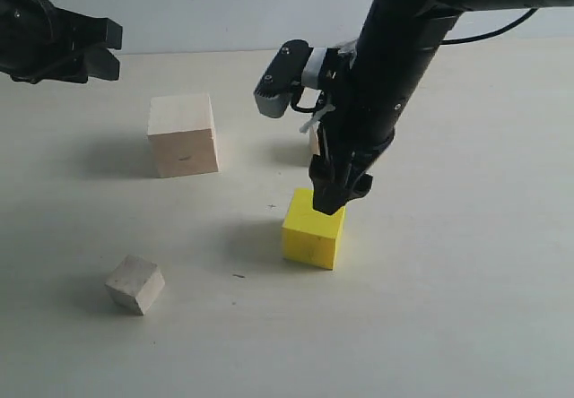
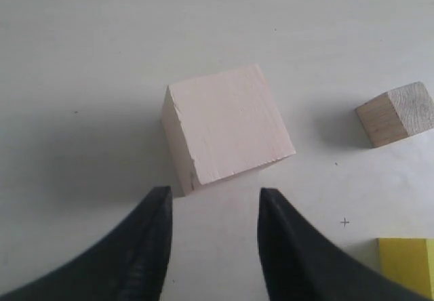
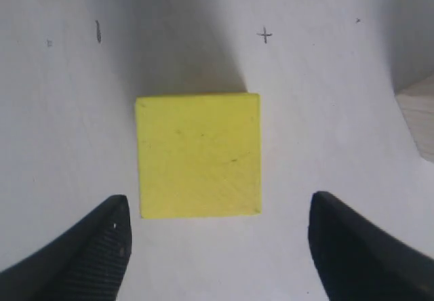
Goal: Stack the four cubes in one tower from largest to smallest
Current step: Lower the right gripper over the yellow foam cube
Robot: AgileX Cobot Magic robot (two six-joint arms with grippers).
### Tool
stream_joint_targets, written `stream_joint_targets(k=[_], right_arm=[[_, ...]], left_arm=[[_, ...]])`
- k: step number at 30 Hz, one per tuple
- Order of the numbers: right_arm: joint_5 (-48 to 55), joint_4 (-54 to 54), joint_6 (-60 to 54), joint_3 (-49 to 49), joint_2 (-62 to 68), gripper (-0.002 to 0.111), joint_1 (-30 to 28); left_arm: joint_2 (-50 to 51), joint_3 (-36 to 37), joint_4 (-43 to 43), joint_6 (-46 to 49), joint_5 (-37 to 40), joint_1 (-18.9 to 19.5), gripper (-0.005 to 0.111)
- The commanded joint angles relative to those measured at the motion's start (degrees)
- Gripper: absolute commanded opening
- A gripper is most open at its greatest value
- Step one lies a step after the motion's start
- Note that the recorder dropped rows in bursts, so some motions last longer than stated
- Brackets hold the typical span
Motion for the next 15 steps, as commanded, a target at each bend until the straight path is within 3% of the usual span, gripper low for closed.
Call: stream_joint_targets(k=[1,8,15], right_arm=[[2.2,-1.8,0.8,-4.2,2.3,0.07,2.4],[1.7,-9.4,4.0,-6.5,5.8,0.071,7.8],[1.6,-13.2,9.7,-6.5,7.0,0.082,8.6]], left_arm=[[0.0,-0.6,0.3,0.3,0.5,0.0,0.042],[0.0,-0.6,0.9,0.4,1.9,0.0,0.042],[0.0,-0.6,1.8,0.4,1.9,0.0,0.042]])
